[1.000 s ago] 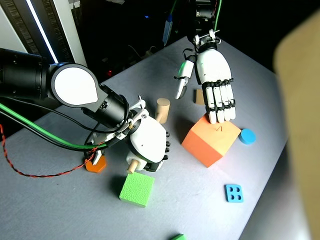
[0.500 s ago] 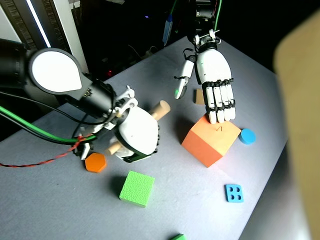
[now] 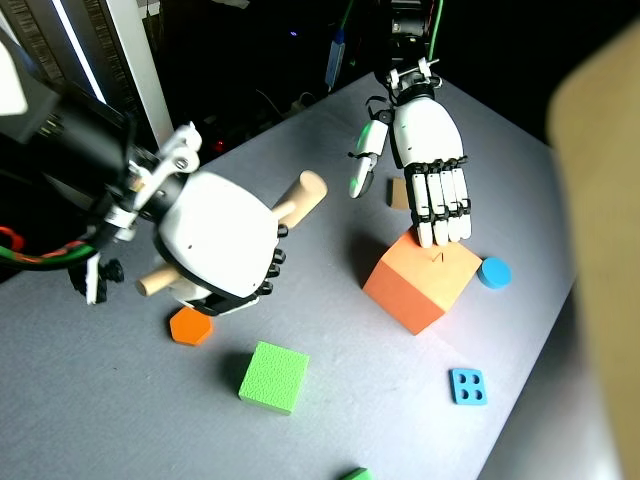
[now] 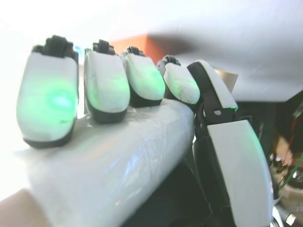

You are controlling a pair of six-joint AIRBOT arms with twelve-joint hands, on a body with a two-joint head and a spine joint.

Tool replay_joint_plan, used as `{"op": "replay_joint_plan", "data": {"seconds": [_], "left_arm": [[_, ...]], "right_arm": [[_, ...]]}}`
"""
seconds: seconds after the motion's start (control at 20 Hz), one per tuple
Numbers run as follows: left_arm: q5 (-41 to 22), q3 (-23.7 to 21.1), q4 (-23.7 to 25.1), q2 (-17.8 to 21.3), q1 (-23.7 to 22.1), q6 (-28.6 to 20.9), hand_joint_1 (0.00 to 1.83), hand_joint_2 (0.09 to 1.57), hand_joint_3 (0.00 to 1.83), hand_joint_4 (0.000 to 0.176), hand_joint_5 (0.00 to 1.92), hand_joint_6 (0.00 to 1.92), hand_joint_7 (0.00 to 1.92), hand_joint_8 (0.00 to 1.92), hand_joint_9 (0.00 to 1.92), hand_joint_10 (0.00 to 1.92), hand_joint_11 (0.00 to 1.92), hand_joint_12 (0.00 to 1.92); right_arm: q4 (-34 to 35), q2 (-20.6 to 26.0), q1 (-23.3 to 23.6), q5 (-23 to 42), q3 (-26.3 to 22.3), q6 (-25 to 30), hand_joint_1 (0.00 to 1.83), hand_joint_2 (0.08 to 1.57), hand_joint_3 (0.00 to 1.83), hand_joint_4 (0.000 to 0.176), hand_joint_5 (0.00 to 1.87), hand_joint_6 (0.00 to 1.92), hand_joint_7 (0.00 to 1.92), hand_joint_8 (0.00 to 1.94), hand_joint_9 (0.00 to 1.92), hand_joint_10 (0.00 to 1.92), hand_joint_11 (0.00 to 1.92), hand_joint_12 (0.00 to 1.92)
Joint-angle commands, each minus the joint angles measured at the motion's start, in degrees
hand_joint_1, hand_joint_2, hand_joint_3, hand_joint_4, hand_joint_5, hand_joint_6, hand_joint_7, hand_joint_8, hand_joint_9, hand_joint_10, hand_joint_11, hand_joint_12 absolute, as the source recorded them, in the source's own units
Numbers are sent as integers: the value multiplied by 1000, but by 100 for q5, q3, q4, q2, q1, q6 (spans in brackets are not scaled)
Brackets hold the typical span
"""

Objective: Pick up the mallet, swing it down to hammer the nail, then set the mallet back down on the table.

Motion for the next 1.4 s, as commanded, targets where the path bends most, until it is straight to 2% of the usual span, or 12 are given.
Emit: {"op": "replay_joint_plan", "data": {"seconds": [0.0,0.15,0.2,0.35,0.45,0.65,0.9,1.35], "left_arm": [[-480,15,0,-12,-40,-9,0,1244,2,0,101,3,84,2,71,2,36,26],[-480,17,0,-19,-47,-9,0,1243,1,0,104,3,89,3,78,4,45,30],[-480,17,0,-21,-48,-8,0,1242,0,0,85,0,71,0,59,0,26,23],[-470,23,0,-26,-46,-1,0,1240,0,0,100,7,92,9,79,8,39,29],[-464,30,0,-30,-47,-1,0,1244,1,0,96,4,78,2,64,1,25,23],[-450,46,0,-42,-62,-1,0,1246,1,0,101,6,86,7,73,8,34,28],[-450,62,0,-54,-71,-1,0,1243,0,0,100,0,96,4,91,7,43,33],[-450,69,0,-63,-75,-1,0,1245,0,0,109,1,94,1,85,0,31,29]], "right_arm": [[-968,65,94,304,9,677,281,1571,47,176,1322,1921,1529,1941,1650,1921,1763,1921],[-3215,28,-54,4,18,2624,307,1571,32,176,1315,1921,1519,1941,1637,1921,1748,1921],[-3610,-29,-83,-160,39,2876,307,1571,30,176,1316,1921,1518,1941,1635,1921,1738,1921],[-3829,-402,-63,-322,381,3081,315,1571,19,176,1306,1921,1517,1941,1636,1921,1736,1921],[-3883,-824,-57,-373,839,3110,313,1571,26,176,1306,1921,1529,1941,1654,1921,1760,1921],[-4502,-1502,-83,-457,1628,3346,327,1567,13,176,1301,1921,1526,1941,1658,1921,1760,1921],[-4607,-2071,27,-417,2282,3386,323,1570,5,176,1293,1921,1530,1941,1665,1921,1763,1921],[-4778,-2273,-53,-328,2477,3565,289,1571,14,176,1302,1921,1553,1941,1694,1921,1799,1921]]}}
